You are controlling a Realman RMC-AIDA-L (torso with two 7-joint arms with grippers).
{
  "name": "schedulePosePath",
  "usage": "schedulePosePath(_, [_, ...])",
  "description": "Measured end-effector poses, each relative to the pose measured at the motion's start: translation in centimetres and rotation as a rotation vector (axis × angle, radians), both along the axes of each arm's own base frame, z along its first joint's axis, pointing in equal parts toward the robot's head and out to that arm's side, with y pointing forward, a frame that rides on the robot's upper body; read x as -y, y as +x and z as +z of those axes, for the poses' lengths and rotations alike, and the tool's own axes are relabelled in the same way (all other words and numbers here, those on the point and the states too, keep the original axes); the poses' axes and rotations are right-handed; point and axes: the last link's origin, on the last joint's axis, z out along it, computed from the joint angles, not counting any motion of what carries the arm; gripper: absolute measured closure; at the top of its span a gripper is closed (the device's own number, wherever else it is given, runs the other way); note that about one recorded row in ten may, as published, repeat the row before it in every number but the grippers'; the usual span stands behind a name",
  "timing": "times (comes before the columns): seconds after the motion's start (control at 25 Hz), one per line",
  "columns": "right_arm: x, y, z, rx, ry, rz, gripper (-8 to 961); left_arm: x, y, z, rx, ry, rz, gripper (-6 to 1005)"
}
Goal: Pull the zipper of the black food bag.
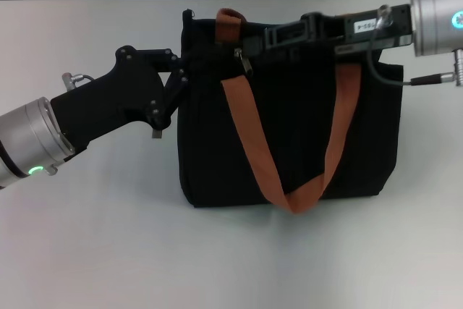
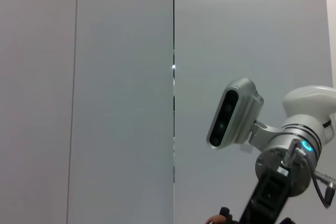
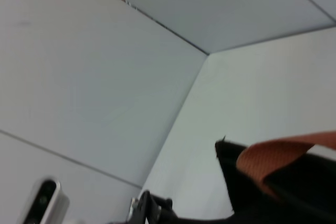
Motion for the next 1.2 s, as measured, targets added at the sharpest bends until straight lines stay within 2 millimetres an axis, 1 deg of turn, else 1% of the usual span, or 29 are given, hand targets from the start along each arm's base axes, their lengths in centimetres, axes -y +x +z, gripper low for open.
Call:
schedulePosePath(0.28, [0.5, -1.2, -1.8, 0.022, -0.038, 0.039, 608, 0.0, 0.0, 0.1, 0.0, 0.0, -0.002, 969])
schedulePosePath(0.64, [0.5, -1.1, -1.7, 0.011, -0.027, 0.033, 630, 0.0, 0.1, 0.2, 0.002, 0.0, -0.007, 969])
schedulePosePath(1.08, [0.3, -1.1, -2.4, 0.025, -0.009, 0.031, 658, 0.0, 0.2, 0.3, 0.012, 0.009, -0.014, 969])
schedulePosePath(1.2, [0.3, -1.1, -2.4, 0.025, -0.009, 0.03, 750, 0.1, 0.2, 0.2, 0.013, 0.009, -0.013, 969])
